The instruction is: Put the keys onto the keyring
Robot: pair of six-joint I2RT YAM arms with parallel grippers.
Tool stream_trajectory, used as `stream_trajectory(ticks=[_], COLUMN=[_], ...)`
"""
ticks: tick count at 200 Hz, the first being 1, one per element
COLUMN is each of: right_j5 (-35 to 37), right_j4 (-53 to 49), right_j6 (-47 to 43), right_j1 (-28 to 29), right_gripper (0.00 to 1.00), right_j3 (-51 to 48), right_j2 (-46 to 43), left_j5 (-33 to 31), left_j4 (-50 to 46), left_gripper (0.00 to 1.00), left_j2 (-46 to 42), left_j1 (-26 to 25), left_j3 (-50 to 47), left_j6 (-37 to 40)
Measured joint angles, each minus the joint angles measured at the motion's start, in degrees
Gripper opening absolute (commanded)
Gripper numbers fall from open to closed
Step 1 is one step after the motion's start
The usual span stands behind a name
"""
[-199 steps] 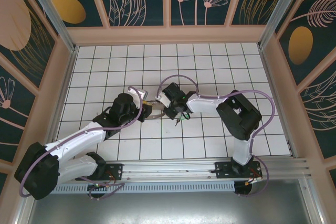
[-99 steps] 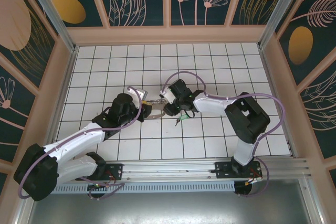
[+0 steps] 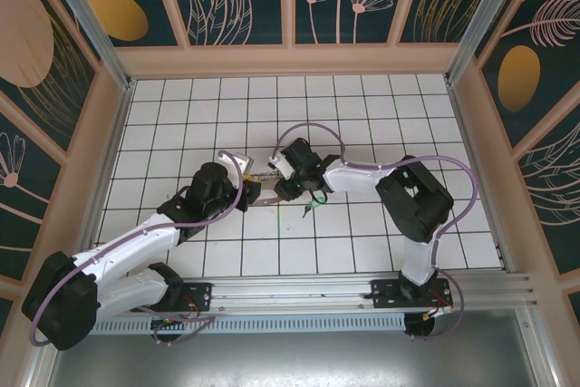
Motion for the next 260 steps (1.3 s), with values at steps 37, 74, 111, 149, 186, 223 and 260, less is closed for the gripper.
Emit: stream_trajectory(ticks=[37,74,111,149,186,223,260], right_j5=[1.1,1.9,2.3,2.0,-2.0,-5.8,-8.6], right_j4=[-0.4,-0.5,-0.2,-0.1,0.3,1.0,2.5], right_j6=[0.3,0.4,0.1,-0.2,-0.3,-1.1,-1.8], right_j1=[0.1,0.2,0.2,0.0,-2.1,-3.8,-4.4], right_gripper=[0.27,0.23,0.08,0.00,0.00,0.00,0.00], right_j3=[0.5,0.5,0.5,0.7,-1.2,-4.3,-6.3], right_j2=[1.3,1.8,1.8,1.8,-0.5,-4.4,-6.4], left_j5=[-0.6,-0.8,-0.9,-0.9,-0.8,-0.8,-0.8], left_j4=[0.0,-0.1,-0.4,-0.6,-0.6,-0.6,-0.6], left_gripper=[0.34,0.34,0.34,0.33,0.33,0.33,0.34], left_j2=[-0.2,-0.3,-0.3,-0.6,-0.7,-1.1,-1.1], left_j1=[0.0,0.0,0.0,0.0,0.0,0.0,0.0], left_j3=[0.0,0.0,0.0,0.0,0.0,0.0,0.0], left_j6=[0.0,0.0,0.0,0.0,0.0,0.0,0.0])
